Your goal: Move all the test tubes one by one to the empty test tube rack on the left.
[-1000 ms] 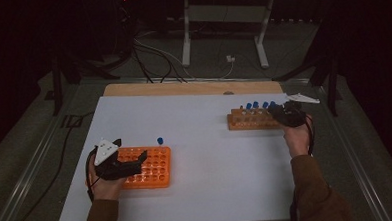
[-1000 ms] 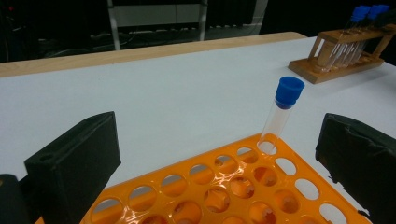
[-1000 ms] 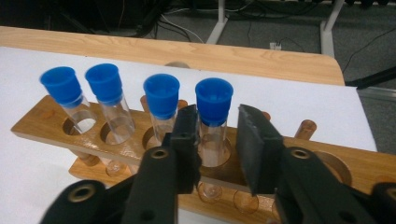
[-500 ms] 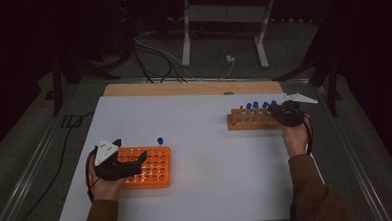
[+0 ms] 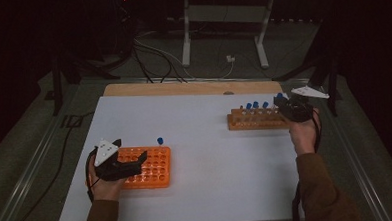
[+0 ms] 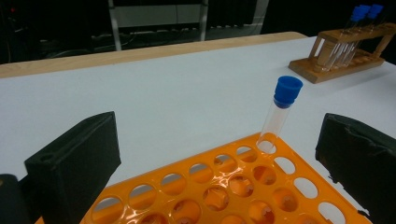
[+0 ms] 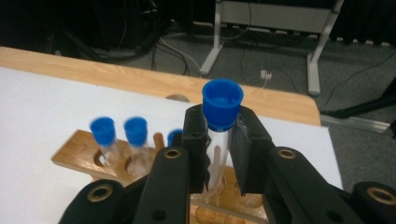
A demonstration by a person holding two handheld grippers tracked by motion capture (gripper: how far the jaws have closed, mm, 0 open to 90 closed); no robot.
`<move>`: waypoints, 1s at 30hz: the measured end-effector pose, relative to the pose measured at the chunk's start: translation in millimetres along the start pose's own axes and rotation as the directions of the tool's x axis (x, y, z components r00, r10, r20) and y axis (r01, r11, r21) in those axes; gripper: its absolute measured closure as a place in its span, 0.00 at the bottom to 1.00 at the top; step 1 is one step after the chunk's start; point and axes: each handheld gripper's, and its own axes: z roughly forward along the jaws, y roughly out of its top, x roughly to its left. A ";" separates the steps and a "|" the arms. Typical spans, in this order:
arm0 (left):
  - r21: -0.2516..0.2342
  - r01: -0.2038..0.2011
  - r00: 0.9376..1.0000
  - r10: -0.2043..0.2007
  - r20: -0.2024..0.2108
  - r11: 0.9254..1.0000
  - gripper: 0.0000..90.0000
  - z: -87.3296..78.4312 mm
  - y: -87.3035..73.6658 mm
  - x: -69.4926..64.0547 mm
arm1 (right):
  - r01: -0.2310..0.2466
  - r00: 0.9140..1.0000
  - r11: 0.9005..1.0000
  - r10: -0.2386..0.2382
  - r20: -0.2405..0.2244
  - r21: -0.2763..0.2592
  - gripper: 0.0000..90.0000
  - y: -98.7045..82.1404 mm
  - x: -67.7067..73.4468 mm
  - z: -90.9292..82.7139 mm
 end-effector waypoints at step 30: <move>-0.021 -0.022 1.000 0.023 0.019 1.000 0.01 2.6 8.9 -13.2 | 0.129 0.968 0.991 -0.131 -0.213 -0.024 0.85 9.7 74.0 -26.7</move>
